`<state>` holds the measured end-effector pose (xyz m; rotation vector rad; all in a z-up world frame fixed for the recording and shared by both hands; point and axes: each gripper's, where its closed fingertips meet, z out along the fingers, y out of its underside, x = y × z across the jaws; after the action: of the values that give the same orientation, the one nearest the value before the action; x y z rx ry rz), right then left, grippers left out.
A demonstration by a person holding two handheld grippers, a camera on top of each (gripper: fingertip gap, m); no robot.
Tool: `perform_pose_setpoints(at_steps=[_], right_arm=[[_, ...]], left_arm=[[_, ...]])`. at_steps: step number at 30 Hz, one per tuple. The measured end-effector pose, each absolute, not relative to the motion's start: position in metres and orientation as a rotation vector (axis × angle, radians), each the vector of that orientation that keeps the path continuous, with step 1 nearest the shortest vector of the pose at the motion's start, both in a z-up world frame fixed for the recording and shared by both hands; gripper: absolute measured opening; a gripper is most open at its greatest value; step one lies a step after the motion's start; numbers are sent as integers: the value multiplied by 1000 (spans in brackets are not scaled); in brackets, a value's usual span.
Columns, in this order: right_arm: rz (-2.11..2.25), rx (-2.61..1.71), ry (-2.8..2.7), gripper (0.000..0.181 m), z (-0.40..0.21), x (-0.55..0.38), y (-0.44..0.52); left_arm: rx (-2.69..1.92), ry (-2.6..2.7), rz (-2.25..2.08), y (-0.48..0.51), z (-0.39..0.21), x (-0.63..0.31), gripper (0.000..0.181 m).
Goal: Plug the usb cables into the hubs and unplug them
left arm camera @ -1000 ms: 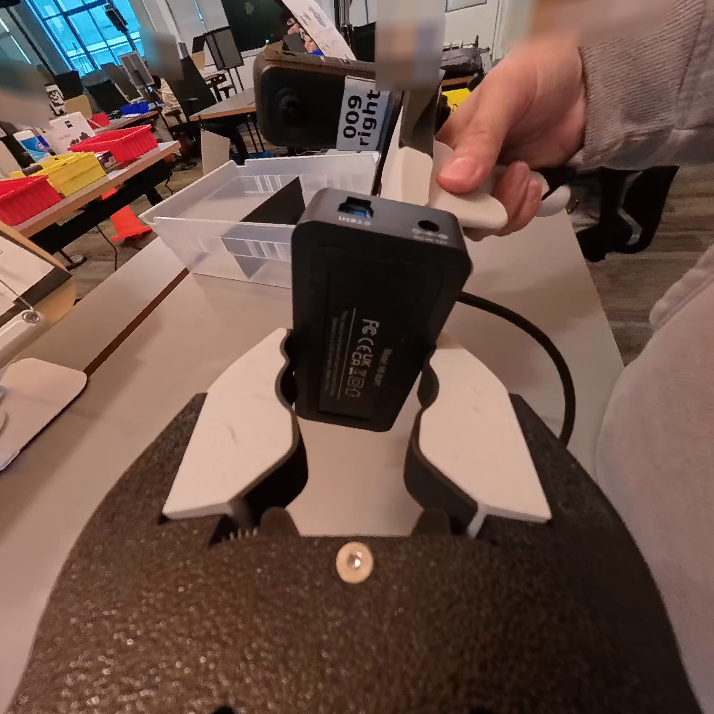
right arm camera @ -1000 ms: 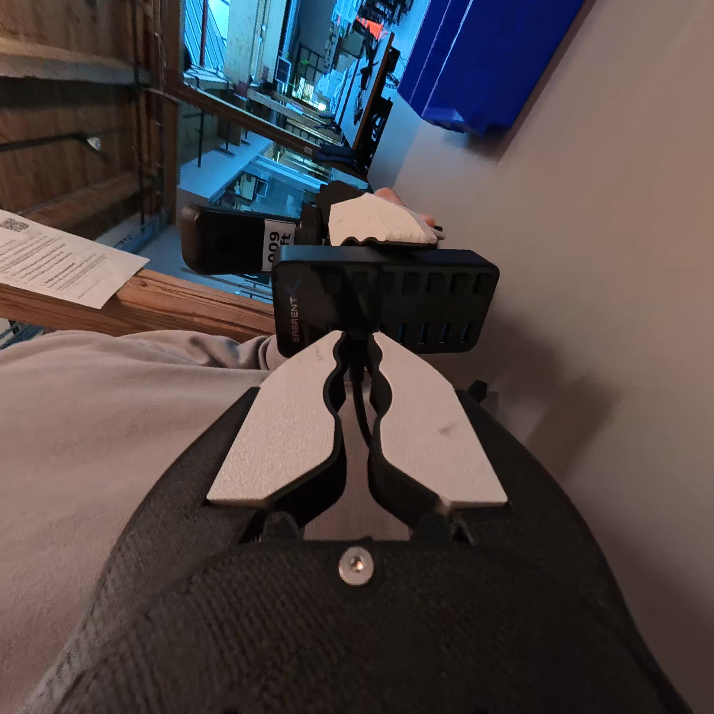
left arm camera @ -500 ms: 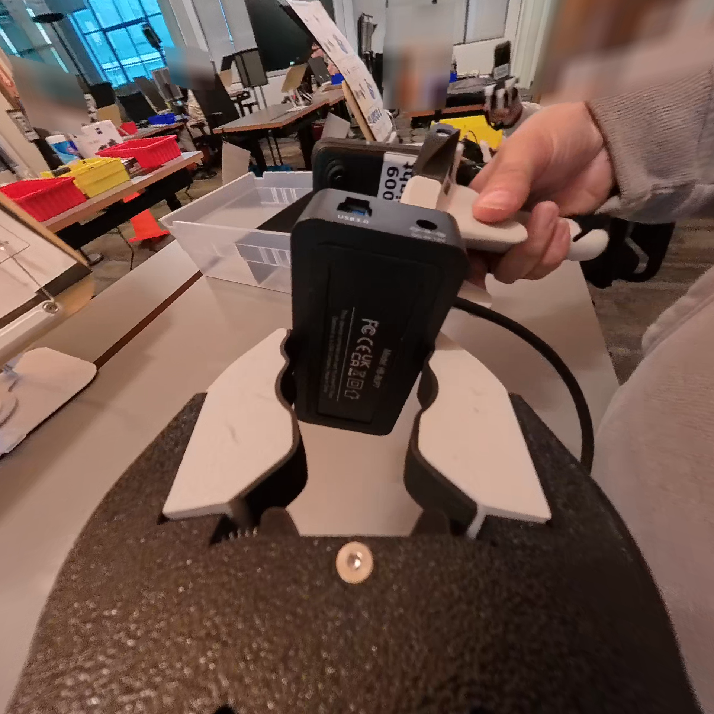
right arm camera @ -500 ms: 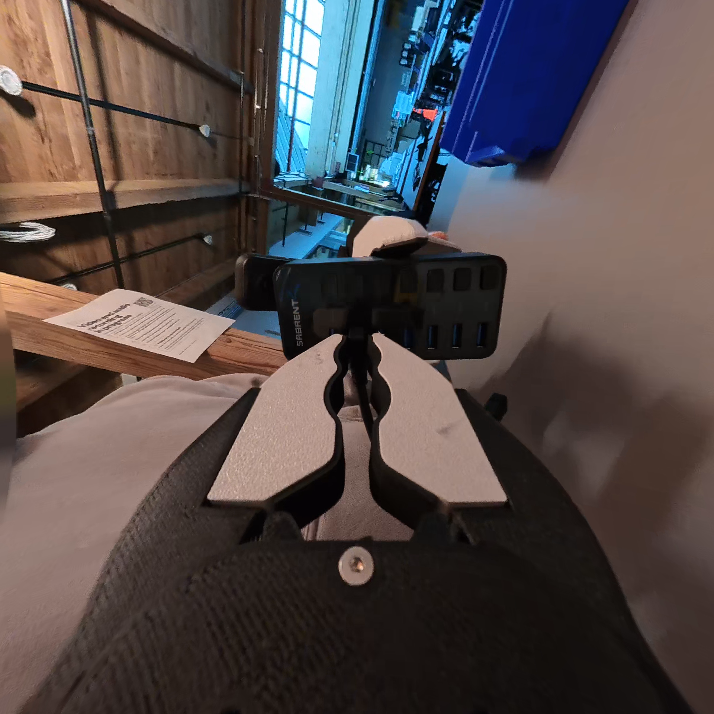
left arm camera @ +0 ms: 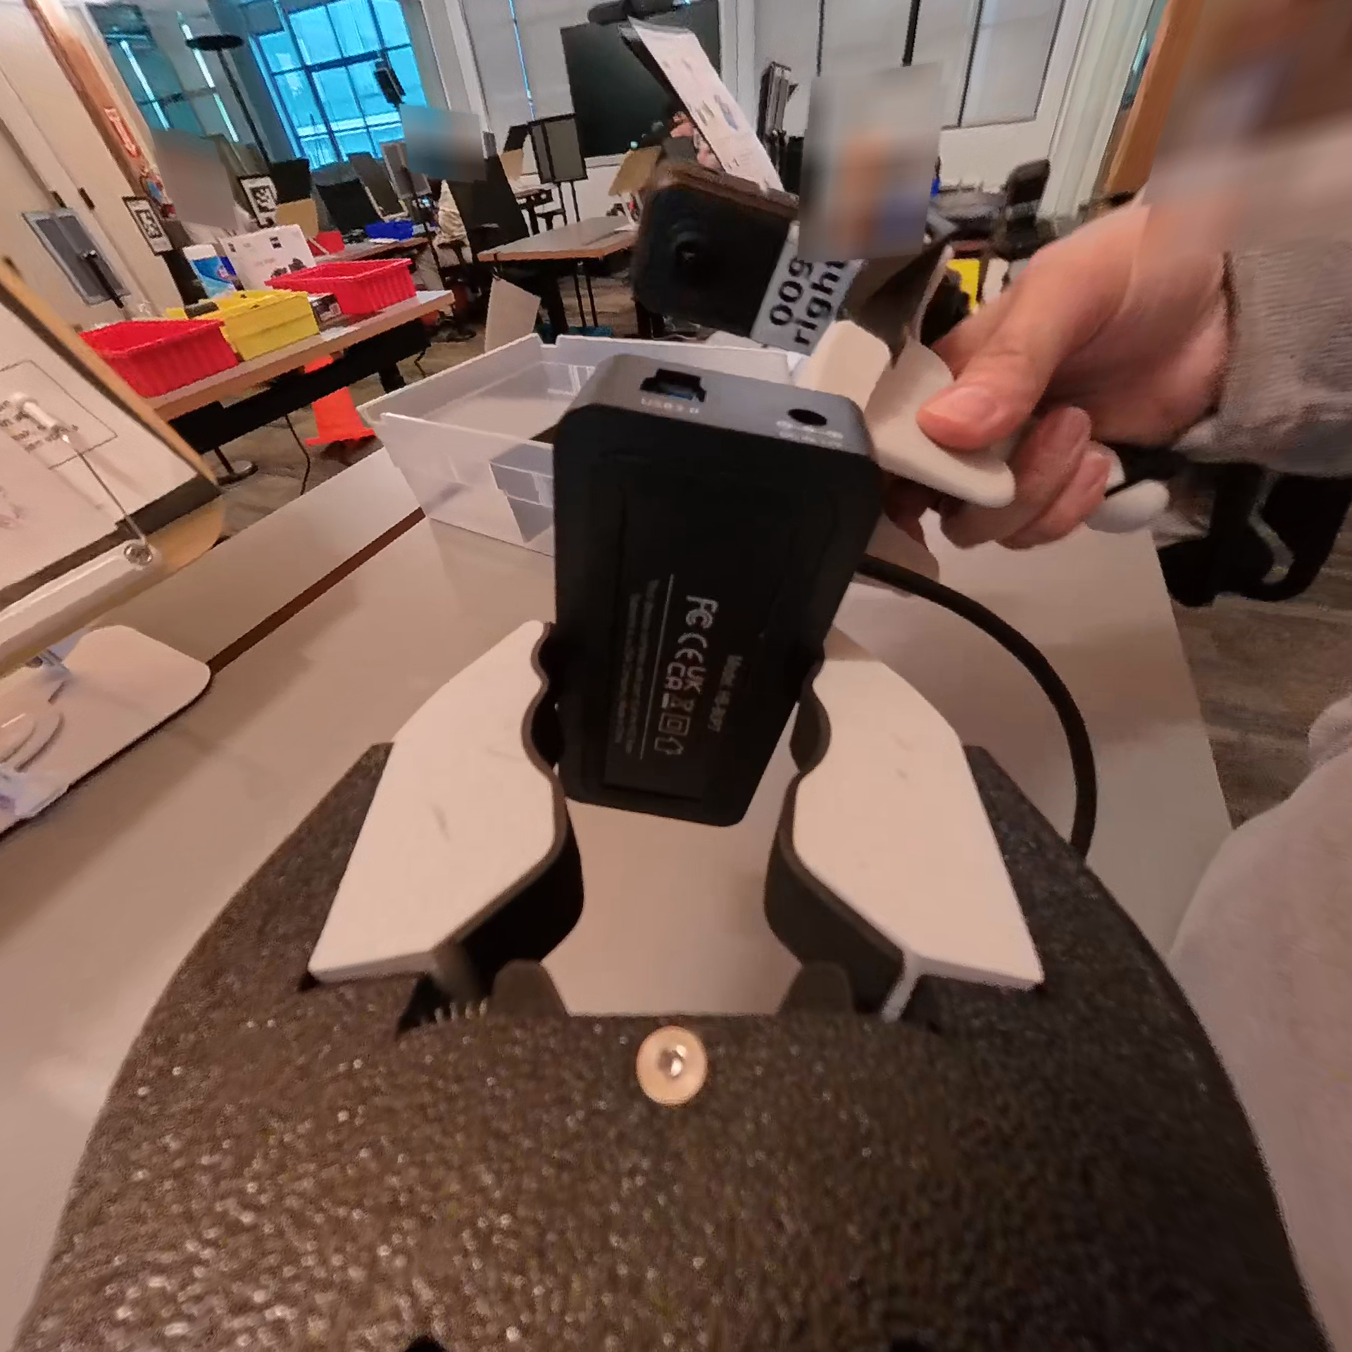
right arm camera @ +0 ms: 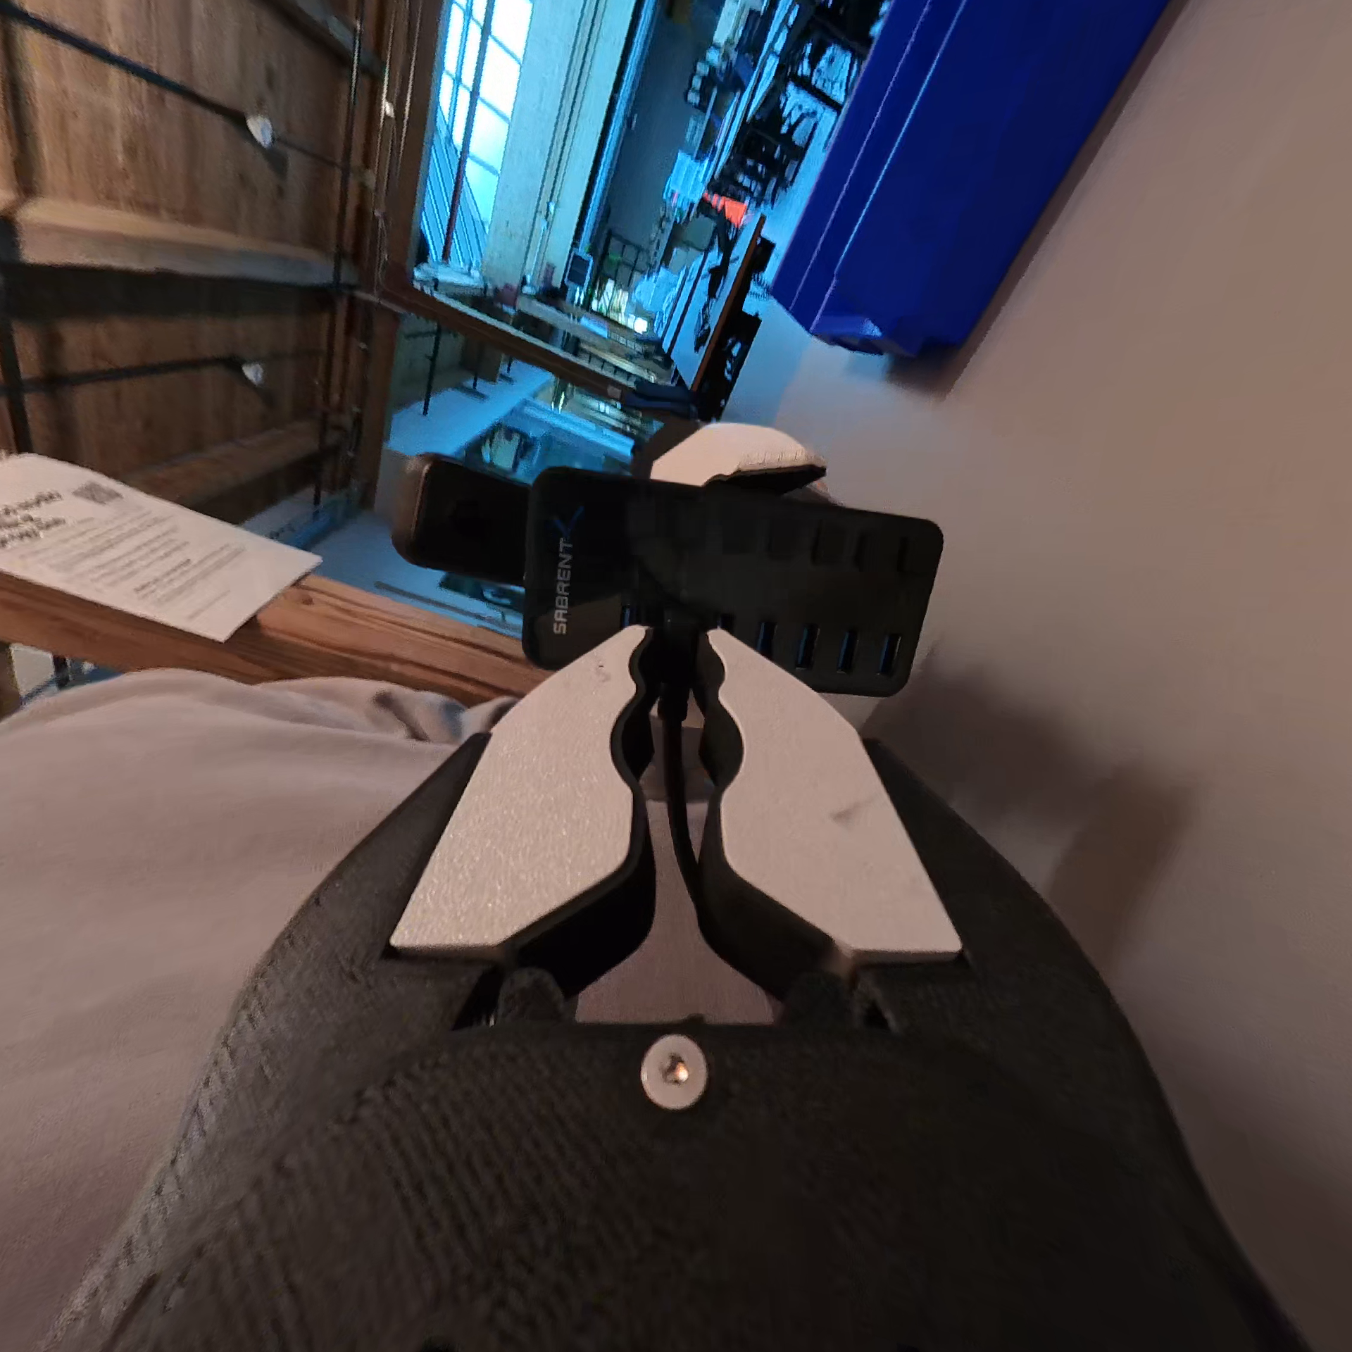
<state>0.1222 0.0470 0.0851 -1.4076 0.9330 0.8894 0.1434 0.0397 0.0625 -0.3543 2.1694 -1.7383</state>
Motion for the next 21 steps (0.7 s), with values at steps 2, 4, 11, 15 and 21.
perform_pose_setpoints(at_steps=[2, 4, 11, 15, 21], right_arm=[[889, -1455, 915, 10, 84, 119, 43], [910, -1477, 891, 10, 84, 115, 41], [933, -1495, 867, 10, 88, 110, 41], [918, -1493, 902, 9, 84, 112, 48], [998, -1302, 938, 9, 105, 117, 60]], left_arm=[[-321, 2192, -1736, 37, 62, 141, 61], [-317, 2203, -1762, 36, 63, 137, 60], [-273, 2181, -1789, 38, 67, 133, 61], [-200, 2206, -1638, 45, 62, 136, 60], [-342, 2116, -1650, 44, 78, 146, 68]])
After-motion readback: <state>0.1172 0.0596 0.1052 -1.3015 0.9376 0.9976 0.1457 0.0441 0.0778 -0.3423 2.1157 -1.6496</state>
